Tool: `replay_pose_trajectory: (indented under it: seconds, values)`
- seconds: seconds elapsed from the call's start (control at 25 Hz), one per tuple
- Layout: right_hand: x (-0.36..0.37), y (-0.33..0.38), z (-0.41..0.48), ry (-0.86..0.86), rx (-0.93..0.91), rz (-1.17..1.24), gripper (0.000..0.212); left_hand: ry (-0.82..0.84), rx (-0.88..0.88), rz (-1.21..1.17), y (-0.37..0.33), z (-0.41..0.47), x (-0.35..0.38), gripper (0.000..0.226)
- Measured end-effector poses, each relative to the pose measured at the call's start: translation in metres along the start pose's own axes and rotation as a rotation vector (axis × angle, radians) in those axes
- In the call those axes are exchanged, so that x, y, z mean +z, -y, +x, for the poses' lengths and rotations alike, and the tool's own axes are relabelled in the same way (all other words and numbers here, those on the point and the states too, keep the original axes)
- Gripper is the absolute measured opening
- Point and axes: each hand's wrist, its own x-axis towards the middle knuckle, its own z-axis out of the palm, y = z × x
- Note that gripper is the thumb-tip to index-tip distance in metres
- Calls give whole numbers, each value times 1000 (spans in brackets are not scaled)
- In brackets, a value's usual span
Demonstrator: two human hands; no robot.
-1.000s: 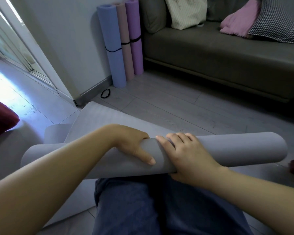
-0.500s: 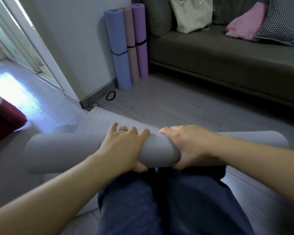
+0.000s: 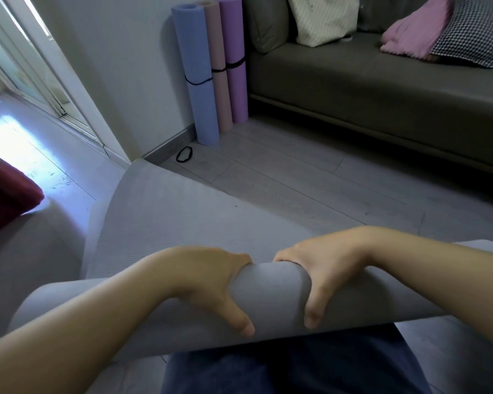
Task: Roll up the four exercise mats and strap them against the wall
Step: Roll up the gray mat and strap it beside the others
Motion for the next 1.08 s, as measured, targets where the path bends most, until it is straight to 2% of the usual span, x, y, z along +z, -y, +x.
replay_pose_trajectory:
  seconds: [0.08, 0.2, 0.32, 0.4, 0.48, 0.6, 0.76, 0.96, 1.08]
  values:
    - [3, 0, -10, -149, -29, -11, 81, 65, 7, -116, 10, 8, -2, 64]
    - [22, -1, -24, -449, -18, -295, 99, 168, 22, -226, 23, 19, -13, 53]
    - [56, -2, -10, -540, 6, -516, 118, 200, 21, -242, 23, 22, -17, 52]
    - [63, -9, -2, -605, 8, -510, 114, 104, 2, -160, 22, 17, -13, 63]
    - [53, -11, -1, -604, -3, -458, 103, -93, -30, -10, 17, 8, -5, 78]
    - [29, -8, 0, -513, -43, -373, 90, -394, -106, 328, 1, 0, 25, 101]
    - [-1, -2, 1, -355, -56, -325, 75, -633, -109, 351, -1, 2, 42, 106]
    - [-24, -6, -17, -263, 4, -216, 65, -665, -39, 348, -4, 3, 15, 98]
    - [-24, -15, -29, -219, 57, -204, 63, -612, 31, 323, -16, 13, 8, 95]
